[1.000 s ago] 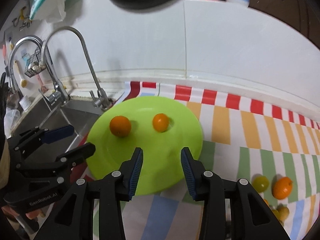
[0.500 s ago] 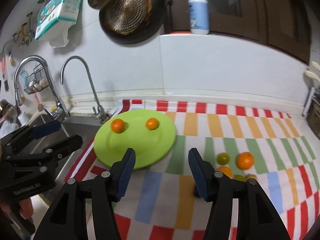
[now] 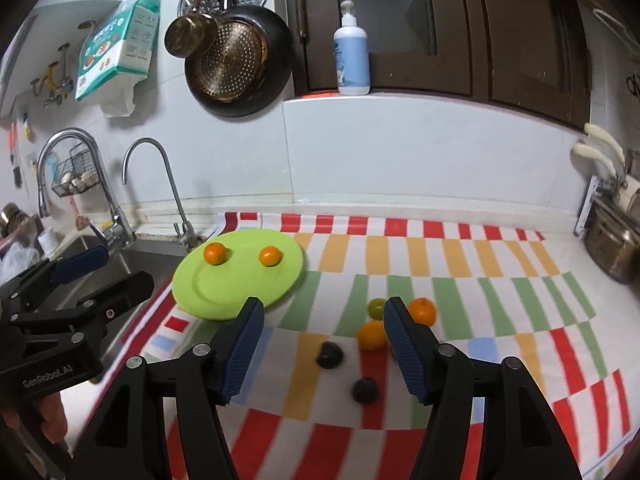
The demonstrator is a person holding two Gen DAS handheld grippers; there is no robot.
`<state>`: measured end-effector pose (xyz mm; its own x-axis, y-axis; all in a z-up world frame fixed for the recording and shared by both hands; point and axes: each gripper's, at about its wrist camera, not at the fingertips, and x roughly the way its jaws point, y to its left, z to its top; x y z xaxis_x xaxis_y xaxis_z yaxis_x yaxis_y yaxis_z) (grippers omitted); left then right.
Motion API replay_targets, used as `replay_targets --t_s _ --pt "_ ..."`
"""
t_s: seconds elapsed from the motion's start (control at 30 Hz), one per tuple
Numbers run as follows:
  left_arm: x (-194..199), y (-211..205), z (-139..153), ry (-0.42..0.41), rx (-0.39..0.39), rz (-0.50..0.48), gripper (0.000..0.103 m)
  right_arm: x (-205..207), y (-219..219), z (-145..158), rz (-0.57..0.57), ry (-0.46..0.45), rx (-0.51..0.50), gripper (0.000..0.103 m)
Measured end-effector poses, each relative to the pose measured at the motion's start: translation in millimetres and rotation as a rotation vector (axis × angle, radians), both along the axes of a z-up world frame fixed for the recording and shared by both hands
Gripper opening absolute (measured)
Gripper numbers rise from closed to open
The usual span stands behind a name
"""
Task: Organize fruits
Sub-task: 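Withdraw both tools from the plate back toward the loose fruits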
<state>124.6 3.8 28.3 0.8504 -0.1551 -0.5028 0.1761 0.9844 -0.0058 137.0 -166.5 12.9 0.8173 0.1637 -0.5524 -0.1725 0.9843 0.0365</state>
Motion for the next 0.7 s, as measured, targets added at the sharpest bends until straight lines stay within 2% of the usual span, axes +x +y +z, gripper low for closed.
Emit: replay_targets --t_s 0.17,0.33,0.7 --pt "-6 -23 -3 0.008 -0.024 0.017 0.081 -4 -26 1 0.020 -0.007 -0.028 0.063" --pt "-9 -45 -8 -0.004 -0.015 0.018 0.081 -3 -49 -3 0.030 0.000 -0.025 0.063" --pt "-6 -81 -36 0.020 -0.005 -0.034 0.081 1 -81 -26 0.062 0.041 -0.056 0.063"
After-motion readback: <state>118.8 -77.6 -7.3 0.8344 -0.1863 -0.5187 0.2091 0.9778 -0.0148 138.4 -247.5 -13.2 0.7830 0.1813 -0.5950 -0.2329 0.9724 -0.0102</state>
